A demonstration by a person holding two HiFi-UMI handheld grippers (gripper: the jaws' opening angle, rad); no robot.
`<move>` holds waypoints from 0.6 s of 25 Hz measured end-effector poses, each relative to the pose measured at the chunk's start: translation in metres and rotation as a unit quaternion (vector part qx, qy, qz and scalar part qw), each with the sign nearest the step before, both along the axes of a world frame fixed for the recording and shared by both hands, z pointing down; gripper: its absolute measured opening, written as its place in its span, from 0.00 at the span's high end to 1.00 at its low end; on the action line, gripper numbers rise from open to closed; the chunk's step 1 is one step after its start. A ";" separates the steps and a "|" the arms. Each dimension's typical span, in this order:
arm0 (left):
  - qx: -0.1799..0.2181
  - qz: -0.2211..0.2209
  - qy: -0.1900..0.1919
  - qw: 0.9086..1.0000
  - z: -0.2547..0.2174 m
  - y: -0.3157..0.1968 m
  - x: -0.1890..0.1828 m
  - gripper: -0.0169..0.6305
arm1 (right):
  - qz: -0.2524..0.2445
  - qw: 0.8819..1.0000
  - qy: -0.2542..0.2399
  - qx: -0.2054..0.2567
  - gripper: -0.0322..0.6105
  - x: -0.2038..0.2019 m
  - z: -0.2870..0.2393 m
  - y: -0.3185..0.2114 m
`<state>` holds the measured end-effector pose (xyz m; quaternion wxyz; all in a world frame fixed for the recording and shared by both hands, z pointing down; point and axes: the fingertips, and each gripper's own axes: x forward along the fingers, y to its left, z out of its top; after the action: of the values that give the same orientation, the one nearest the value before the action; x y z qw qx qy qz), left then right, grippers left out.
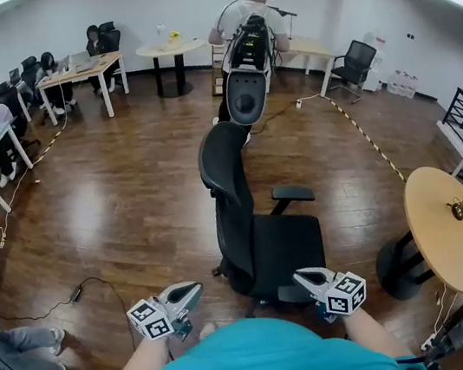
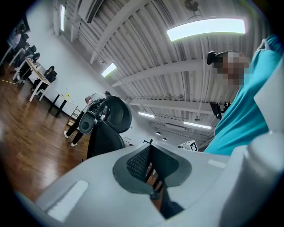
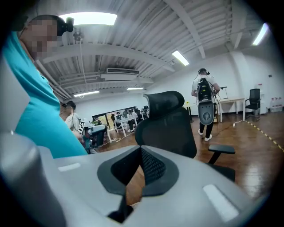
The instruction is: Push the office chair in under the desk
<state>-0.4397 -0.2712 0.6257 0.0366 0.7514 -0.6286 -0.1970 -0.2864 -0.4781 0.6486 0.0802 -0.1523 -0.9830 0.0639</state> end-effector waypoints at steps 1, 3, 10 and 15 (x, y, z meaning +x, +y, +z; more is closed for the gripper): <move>0.001 0.008 -0.003 1.000 0.000 0.003 -0.032 0.82 | 0.012 1.000 0.001 0.001 0.95 -0.026 -0.003 0.006; -0.001 0.026 -0.014 1.000 -0.004 0.007 -0.091 0.82 | 0.033 0.999 0.003 0.000 0.95 -0.070 -0.009 0.020; -0.013 0.063 -0.087 0.994 -0.041 0.026 -0.319 0.71 | 0.108 0.994 0.020 0.015 0.95 -0.221 -0.024 0.097; -0.045 0.075 -0.163 0.983 -0.077 -0.056 -0.407 0.36 | 0.133 0.990 0.040 0.028 0.95 -0.261 -0.026 0.094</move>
<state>-0.8468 -0.3273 0.5487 -0.0178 0.8161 -0.5762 -0.0400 -0.5473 -0.3845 0.6223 0.1144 -0.0149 -0.9919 0.0525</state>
